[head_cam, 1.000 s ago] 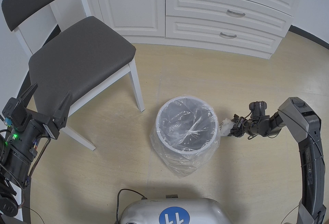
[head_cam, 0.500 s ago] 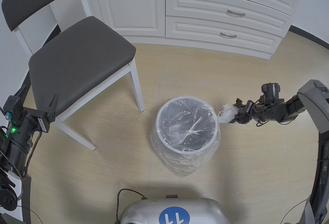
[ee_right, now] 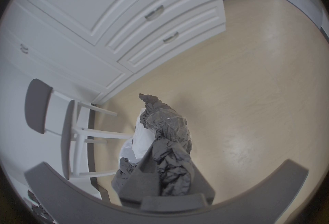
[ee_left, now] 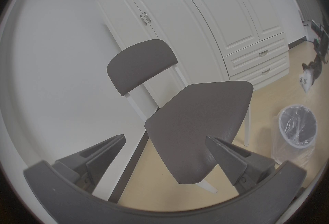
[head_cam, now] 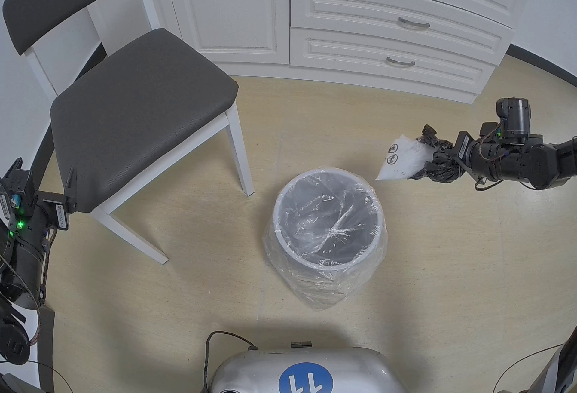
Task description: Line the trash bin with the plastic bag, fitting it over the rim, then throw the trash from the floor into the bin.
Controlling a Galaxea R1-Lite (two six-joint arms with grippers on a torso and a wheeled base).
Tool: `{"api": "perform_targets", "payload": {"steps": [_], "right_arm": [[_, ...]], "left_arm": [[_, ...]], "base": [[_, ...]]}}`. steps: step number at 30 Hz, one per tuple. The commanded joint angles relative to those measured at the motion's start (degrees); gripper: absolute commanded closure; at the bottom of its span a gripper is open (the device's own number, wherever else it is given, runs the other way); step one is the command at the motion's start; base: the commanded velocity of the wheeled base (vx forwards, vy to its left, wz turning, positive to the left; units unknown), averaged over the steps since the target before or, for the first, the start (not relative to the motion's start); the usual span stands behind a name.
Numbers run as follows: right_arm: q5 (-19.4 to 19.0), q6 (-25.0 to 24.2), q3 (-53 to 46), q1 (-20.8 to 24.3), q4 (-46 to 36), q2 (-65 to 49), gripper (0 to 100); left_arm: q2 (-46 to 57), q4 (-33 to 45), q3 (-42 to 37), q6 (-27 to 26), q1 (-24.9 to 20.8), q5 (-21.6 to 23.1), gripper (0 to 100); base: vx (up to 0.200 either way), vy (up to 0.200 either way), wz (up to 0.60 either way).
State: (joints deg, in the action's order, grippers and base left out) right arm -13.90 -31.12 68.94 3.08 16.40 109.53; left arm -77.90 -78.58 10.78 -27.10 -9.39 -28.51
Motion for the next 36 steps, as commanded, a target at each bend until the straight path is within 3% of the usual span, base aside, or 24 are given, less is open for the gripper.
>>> {"api": "perform_targets", "payload": {"steps": [1, 11, 20, 26, 29, 33, 34, 36], "right_arm": [[-0.2, -0.2, -3.9, 4.5, -0.4, -10.6, 100], [2.1, 0.1, -6.7, 13.9, -1.2, -11.0, 100], [14.5, 0.1, -3.8, 22.9, -4.3, -3.4, 100], [16.0, -0.4, -3.2, 25.7, -4.4, -3.0, 100], [18.6, -0.4, -3.5, 27.6, -4.2, -2.6, 100], [25.5, 0.0, -2.8, 30.7, -3.9, 0.4, 100], [25.5, 0.0, -2.8, 30.7, -3.9, 0.4, 100], [30.2, 0.2, -2.6, 32.2, -2.8, 2.0, 100]], "left_arm": [[0.1, -0.2, -0.1, -0.6, 0.2, -0.2, 0], [2.6, -0.2, -0.1, -2.2, 0.2, -0.3, 0], [5.5, -0.2, -0.1, -6.3, -0.5, 0.2, 0], [6.1, -0.3, 0.3, -6.5, -2.5, 0.3, 0], [7.2, -0.1, 0.5, -6.6, -2.5, 0.4, 0], [7.0, -0.1, -0.4, -6.5, -3.4, 0.5, 0], [7.0, -0.1, -0.4, -6.5, -3.4, 0.5, 0], [7.1, -0.2, -0.1, -6.3, -3.6, 0.4, 0]], "base": [[0.000, 0.000, 0.00], [0.000, 0.000, 0.00], [0.000, 0.000, 0.00], [0.000, 0.000, 0.00], [0.000, 0.000, 0.00], [0.000, 0.000, 0.00], [0.000, 0.000, 0.00], [0.000, 0.000, 0.00]]}}
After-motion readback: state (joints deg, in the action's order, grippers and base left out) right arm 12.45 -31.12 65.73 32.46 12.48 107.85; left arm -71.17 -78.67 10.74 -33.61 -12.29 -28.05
